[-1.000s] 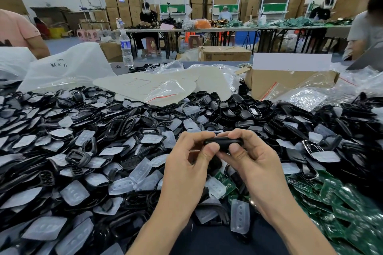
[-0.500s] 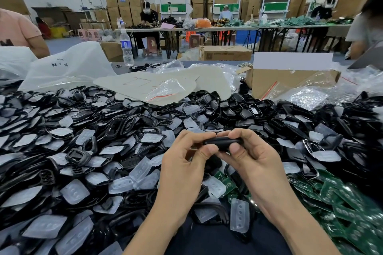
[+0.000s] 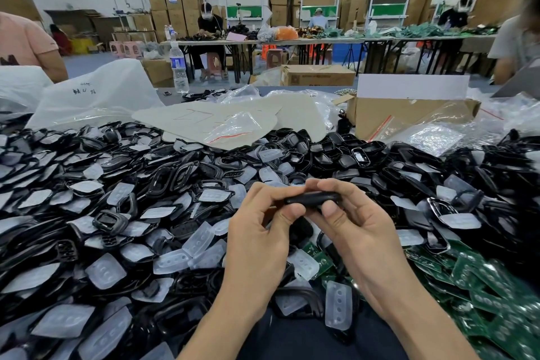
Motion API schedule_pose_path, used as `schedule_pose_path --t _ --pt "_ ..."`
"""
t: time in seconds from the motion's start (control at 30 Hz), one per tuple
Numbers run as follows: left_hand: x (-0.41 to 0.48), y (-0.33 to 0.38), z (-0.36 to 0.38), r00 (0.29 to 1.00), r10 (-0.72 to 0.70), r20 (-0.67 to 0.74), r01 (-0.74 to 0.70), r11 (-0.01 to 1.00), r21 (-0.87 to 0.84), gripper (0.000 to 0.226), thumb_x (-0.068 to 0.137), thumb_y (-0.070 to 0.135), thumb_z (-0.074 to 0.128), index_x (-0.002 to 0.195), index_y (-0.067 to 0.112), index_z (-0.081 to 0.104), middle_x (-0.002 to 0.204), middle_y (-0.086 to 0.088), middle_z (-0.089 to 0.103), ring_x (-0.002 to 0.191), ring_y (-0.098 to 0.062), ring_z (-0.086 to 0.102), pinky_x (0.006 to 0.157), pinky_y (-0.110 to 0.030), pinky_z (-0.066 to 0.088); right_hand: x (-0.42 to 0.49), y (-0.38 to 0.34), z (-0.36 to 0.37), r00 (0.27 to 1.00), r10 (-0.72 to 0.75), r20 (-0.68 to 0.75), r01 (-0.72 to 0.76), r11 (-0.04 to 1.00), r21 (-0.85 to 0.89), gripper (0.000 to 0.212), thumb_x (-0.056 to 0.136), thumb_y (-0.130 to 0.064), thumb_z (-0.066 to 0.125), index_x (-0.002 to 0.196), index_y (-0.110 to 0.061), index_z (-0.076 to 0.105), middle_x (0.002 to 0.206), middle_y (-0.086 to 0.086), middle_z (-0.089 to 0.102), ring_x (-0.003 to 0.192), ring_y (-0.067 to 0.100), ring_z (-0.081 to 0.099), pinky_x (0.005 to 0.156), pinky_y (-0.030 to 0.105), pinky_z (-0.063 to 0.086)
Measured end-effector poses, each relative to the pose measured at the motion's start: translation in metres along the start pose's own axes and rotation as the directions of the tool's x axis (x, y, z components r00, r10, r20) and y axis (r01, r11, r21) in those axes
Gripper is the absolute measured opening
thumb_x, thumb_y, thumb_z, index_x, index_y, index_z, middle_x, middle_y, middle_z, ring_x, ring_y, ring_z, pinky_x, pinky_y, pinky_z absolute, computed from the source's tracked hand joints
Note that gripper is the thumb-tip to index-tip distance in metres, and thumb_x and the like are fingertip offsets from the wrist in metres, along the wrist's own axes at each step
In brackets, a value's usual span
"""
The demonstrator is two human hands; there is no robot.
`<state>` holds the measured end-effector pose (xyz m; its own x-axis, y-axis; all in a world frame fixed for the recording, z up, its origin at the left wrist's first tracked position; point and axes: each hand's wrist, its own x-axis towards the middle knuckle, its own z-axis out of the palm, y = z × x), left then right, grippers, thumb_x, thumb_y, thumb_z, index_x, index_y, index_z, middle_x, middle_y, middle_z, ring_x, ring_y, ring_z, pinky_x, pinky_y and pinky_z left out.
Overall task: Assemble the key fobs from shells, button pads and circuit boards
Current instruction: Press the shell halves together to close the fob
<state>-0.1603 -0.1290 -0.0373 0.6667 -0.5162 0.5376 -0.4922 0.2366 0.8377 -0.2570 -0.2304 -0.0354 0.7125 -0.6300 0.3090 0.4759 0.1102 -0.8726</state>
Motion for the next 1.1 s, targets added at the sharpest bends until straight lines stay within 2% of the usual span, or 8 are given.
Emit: schedule_pose_path --t 0.17,0.27,0.4,0.47,0.6,0.8,0.97,1.1 --pt "-0.001 -0.003 0.0 1.0 0.005 -0.022 -0.005 1.0 -0.004 0.033 0.093 0.002 0.066 0.099 0.033 0.072 0.095 0.009 0.064 0.095 -0.015 0.065 0.08 -0.018 0.051 0.0 0.001 0.006 0.997 0.081 -0.003 -0.078 0.971 0.224 0.029 0.08 -0.02 0.067 0.107 -0.02 0.079 0.123 0.013 0.072 0.122 0.022 0.066 0.095 0.028 0.055" --pt "-0.001 -0.003 0.0 1.0 -0.014 0.005 0.014 1.0 -0.004 0.033 0.094 0.003 0.065 0.1 0.035 0.07 0.099 0.01 0.065 0.098 -0.013 0.066 0.082 -0.017 0.051 0.001 0.0 0.007 0.995 0.094 -0.026 -0.085 0.967 0.24 0.027 0.083 -0.019 0.064 0.105 -0.019 0.08 0.123 0.013 0.072 0.121 0.023 0.066 0.095 0.029 0.055" --pt "0.0 -0.004 0.0 0.998 0.013 0.067 -0.016 0.999 0.047 0.016 0.095 0.023 0.065 0.107 0.034 0.069 0.105 0.015 0.062 0.101 -0.009 0.064 0.082 -0.011 0.047 0.002 0.0 0.004 0.992 0.106 -0.064 -0.091 0.976 0.2 0.024 0.082 -0.017 0.065 0.099 -0.02 0.081 0.12 0.013 0.073 0.118 0.023 0.068 0.092 0.027 0.056" --pt "0.0 -0.004 0.001 0.996 0.036 0.083 -0.044 0.995 0.095 0.016 0.092 0.029 0.068 0.108 0.035 0.07 0.108 0.017 0.06 0.105 -0.007 0.061 0.084 -0.009 0.046 0.002 0.001 0.002 0.994 0.088 -0.064 -0.078 0.988 0.134 0.024 0.081 -0.019 0.066 0.101 -0.021 0.08 0.119 0.011 0.074 0.117 0.023 0.068 0.093 0.026 0.056" --pt "-0.001 -0.009 0.003 0.991 0.119 0.065 -0.13 0.972 0.194 0.026 0.091 0.014 0.072 0.106 0.035 0.07 0.106 0.021 0.057 0.111 -0.005 0.056 0.086 -0.006 0.043 0.0 0.005 0.001 0.998 0.05 -0.032 -0.05 0.999 0.005 0.027 0.083 -0.022 0.066 0.108 -0.026 0.077 0.122 0.006 0.073 0.119 0.019 0.067 0.093 0.023 0.054" --pt "-0.004 -0.014 0.006 0.97 0.243 -0.002 -0.224 0.896 0.382 0.015 0.088 0.012 0.063 0.101 0.019 0.067 0.098 0.022 0.052 0.099 -0.009 0.055 0.083 -0.013 0.042 -0.003 0.01 0.004 1.0 -0.008 0.007 0.009 0.99 -0.14 0.023 0.092 -0.023 0.067 0.11 -0.034 0.075 0.122 0.0 0.073 0.12 0.017 0.066 0.1 0.026 0.051" --pt "-0.005 -0.012 0.007 0.969 0.245 -0.041 -0.209 0.894 0.396 0.015 0.085 0.008 0.062 0.094 0.019 0.065 0.093 0.02 0.054 0.095 -0.01 0.055 0.08 -0.017 0.044 -0.003 0.012 0.005 1.0 -0.015 -0.013 0.013 0.989 -0.145 0.026 0.088 -0.021 0.063 0.109 -0.033 0.075 0.119 0.001 0.074 0.119 0.018 0.066 0.101 0.031 0.053" --pt "-0.005 -0.012 0.007 0.968 0.248 -0.033 -0.215 0.891 0.4 0.017 0.084 0.004 0.064 0.094 0.018 0.065 0.093 0.017 0.056 0.095 -0.012 0.056 0.079 -0.019 0.045 -0.002 0.014 0.003 1.0 -0.023 -0.004 0.022 0.984 -0.175 0.032 0.096 -0.008 0.06 0.109 -0.033 0.075 0.119 -0.001 0.074 0.118 0.017 0.066 0.101 0.031 0.053"
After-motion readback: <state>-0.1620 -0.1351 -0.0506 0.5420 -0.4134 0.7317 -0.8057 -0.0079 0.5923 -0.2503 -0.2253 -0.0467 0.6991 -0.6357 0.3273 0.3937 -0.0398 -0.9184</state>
